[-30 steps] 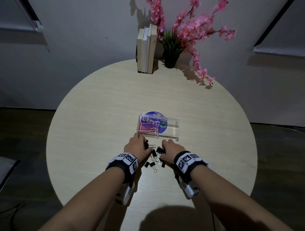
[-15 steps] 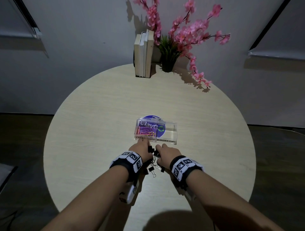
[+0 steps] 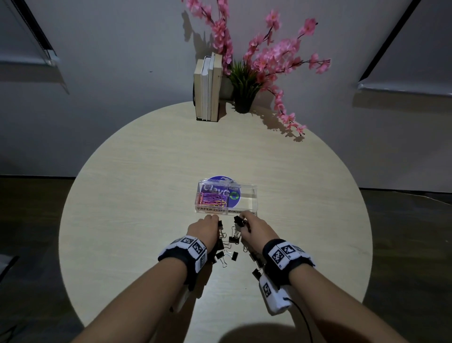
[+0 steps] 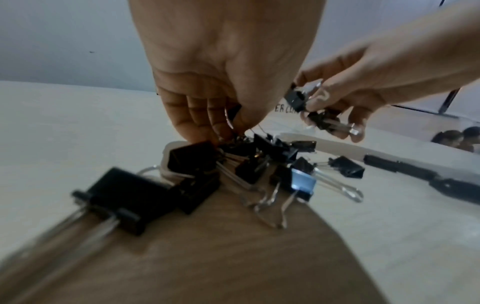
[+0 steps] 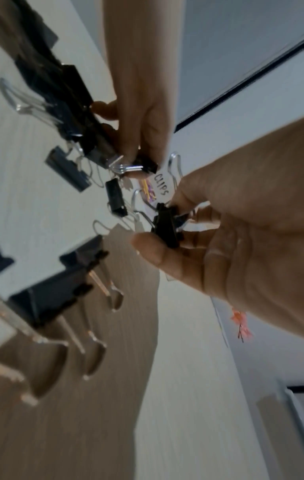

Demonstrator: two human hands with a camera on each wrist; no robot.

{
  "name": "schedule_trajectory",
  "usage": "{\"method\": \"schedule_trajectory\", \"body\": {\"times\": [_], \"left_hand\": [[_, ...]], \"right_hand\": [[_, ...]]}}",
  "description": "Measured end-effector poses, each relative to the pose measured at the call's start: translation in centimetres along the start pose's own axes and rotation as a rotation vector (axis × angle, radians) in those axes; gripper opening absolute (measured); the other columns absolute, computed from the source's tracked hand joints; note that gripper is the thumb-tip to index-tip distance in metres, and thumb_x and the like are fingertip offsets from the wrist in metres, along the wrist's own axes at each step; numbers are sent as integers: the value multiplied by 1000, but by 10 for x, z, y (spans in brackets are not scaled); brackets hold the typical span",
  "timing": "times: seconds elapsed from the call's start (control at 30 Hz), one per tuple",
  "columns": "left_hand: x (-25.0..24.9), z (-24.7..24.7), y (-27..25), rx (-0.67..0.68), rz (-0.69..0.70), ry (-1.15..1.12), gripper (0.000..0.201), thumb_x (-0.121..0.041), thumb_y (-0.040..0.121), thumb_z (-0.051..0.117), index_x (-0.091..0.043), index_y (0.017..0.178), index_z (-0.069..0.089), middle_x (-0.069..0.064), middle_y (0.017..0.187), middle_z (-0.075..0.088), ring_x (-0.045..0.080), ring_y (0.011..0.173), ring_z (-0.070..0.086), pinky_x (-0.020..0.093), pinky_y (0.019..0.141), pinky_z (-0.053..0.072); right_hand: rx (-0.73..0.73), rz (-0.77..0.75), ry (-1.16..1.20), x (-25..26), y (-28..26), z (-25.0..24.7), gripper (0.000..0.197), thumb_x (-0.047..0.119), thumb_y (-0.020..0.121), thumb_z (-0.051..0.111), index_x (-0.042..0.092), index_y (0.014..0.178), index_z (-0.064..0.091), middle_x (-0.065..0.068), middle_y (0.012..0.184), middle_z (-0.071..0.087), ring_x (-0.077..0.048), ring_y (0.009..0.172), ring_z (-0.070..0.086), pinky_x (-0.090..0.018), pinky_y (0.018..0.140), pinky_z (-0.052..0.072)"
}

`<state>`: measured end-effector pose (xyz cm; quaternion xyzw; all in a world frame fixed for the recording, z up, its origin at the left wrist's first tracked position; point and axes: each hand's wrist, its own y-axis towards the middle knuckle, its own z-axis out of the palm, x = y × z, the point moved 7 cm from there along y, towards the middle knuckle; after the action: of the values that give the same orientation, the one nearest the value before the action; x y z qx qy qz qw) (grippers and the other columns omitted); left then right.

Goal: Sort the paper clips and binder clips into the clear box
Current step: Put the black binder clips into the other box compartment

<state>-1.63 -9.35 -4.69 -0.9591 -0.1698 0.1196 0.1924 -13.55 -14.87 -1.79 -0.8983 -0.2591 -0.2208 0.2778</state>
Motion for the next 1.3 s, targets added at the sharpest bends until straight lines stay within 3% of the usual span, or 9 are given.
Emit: {"method": "schedule_trajectory", "body": {"times": [0.27,0.37,0.53,0.7,0.8,0.9,1.0,1.1,1.3], "left_hand": [[18,-26,-16,-173,-61,-505,21,-17,95,41,-7,114,46,14,110,57,35,98,60,38,82,48],[31,-21,-25,-138,-120,-675,35,-22,88,52,-13,121,42,9,120,56,31,103,59,36,88,47],[44,-4,-42,-43,-148,-442,47,-61,83,52,-16,93,44,0,94,48,22,81,55,31,71,43],[62,3,-49,-100,-158,-567,9,-19,100,37,-17,92,41,13,112,53,30,99,59,38,86,47],[58,15,-51,-13,-107,-537,23,-2,95,34,-20,104,44,12,124,44,29,106,57,41,96,48],[57,22,-53,62,-163,-550,31,-15,92,49,-16,122,43,9,128,40,27,112,55,37,100,46],[56,30,-55,99,-164,-496,58,-43,83,63,-19,128,36,5,126,39,25,113,55,35,95,46],[51,29,-54,34,-113,-305,50,-41,90,55,-19,130,36,9,130,41,28,112,55,38,91,50],[41,27,-47,15,-13,-183,37,-29,98,43,-12,131,37,13,127,44,33,104,58,40,84,49]], "right_hand": [[-77,40,201,-7,-6,-30,26,11,92,43,19,117,45,-8,74,55,-23,61,48,-29,60,37],[-103,45,294,-1,-1,-42,18,7,93,39,22,100,43,-6,68,55,-20,55,49,-28,58,37],[-181,57,257,13,24,-63,11,8,95,39,17,100,44,-13,77,61,-24,65,54,-29,59,37],[-142,103,33,25,48,-61,27,13,95,40,8,121,48,-25,107,64,-35,89,61,-32,70,41],[-130,80,-144,33,42,-55,35,15,95,42,11,129,46,-19,122,56,-35,103,60,-34,75,45],[-179,-79,-211,48,17,-43,28,13,95,43,13,121,52,-10,123,55,-27,97,60,-34,80,48],[37,-164,-341,44,-5,4,25,21,93,50,15,117,52,-5,120,57,-22,99,58,-31,83,47],[210,-68,-462,22,-8,34,43,30,86,61,13,122,45,-10,123,47,-32,107,54,-41,84,48],[135,6,-367,11,-3,39,21,14,93,51,7,113,50,-17,120,47,-35,96,56,-40,80,47]]}}
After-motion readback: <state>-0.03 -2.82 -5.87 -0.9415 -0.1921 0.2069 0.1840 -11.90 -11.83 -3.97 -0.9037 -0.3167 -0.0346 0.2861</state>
